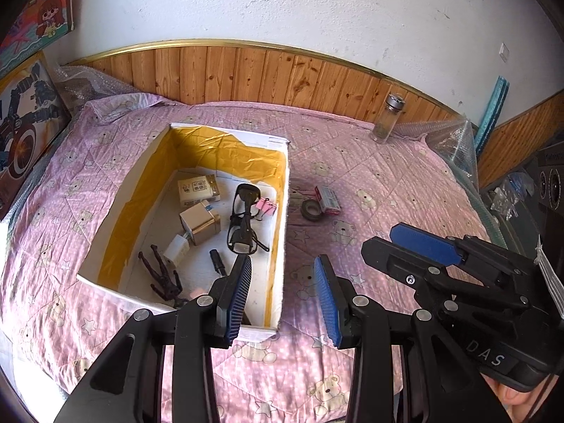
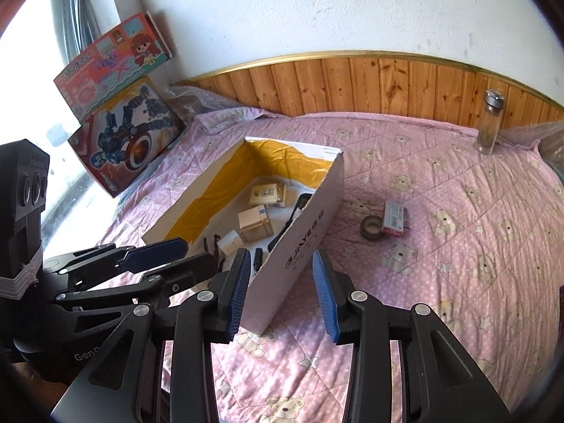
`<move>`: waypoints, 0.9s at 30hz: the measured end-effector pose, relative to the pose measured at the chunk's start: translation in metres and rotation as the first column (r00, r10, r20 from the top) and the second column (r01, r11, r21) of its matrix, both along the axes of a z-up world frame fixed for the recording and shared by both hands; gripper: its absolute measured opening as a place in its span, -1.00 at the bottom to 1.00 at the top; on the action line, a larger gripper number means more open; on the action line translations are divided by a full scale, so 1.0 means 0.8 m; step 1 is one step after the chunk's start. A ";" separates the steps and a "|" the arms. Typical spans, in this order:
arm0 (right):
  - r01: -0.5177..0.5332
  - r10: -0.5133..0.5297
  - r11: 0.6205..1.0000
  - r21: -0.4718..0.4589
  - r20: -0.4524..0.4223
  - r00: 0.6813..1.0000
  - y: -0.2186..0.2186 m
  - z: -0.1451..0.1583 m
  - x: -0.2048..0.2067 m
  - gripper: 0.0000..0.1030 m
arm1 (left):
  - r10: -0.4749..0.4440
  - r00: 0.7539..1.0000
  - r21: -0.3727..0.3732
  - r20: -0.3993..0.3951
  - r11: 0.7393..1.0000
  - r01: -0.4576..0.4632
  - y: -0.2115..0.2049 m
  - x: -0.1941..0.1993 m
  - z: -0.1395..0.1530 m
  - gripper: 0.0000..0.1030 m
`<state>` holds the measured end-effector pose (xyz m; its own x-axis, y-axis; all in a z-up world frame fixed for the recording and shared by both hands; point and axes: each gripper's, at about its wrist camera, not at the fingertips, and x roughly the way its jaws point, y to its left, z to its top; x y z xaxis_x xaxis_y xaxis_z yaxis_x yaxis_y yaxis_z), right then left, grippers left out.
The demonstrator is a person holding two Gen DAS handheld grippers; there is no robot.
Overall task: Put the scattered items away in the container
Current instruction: 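Move the right tool to the white staples box while the left tool approaches the green tape roll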
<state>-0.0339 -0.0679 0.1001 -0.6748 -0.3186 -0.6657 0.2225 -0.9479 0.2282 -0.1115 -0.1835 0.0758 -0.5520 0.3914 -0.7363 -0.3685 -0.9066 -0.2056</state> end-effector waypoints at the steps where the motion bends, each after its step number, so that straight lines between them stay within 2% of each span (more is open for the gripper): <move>1: 0.013 -0.013 1.000 -0.006 -0.003 1.000 0.008 0.001 0.002 -0.23 | -0.010 1.000 0.003 0.000 1.000 0.010 0.006 0.002 0.001 -0.24; 9: 0.108 -0.107 0.993 -0.052 0.011 0.994 0.071 -0.004 0.000 -0.23 | -0.093 0.996 0.013 0.016 0.996 0.093 0.062 0.007 -0.004 -0.24; 19: 0.155 -0.149 0.985 -0.075 0.080 0.986 0.118 -0.037 -0.039 -0.23 | -0.175 0.981 0.001 0.084 0.985 0.175 0.127 -0.022 -0.039 -0.24; 27: 0.176 -0.163 0.981 -0.081 0.145 0.976 0.147 -0.074 -0.091 -0.23 | -0.160 0.976 -0.017 0.147 0.986 0.165 0.164 -0.065 -0.083 -0.24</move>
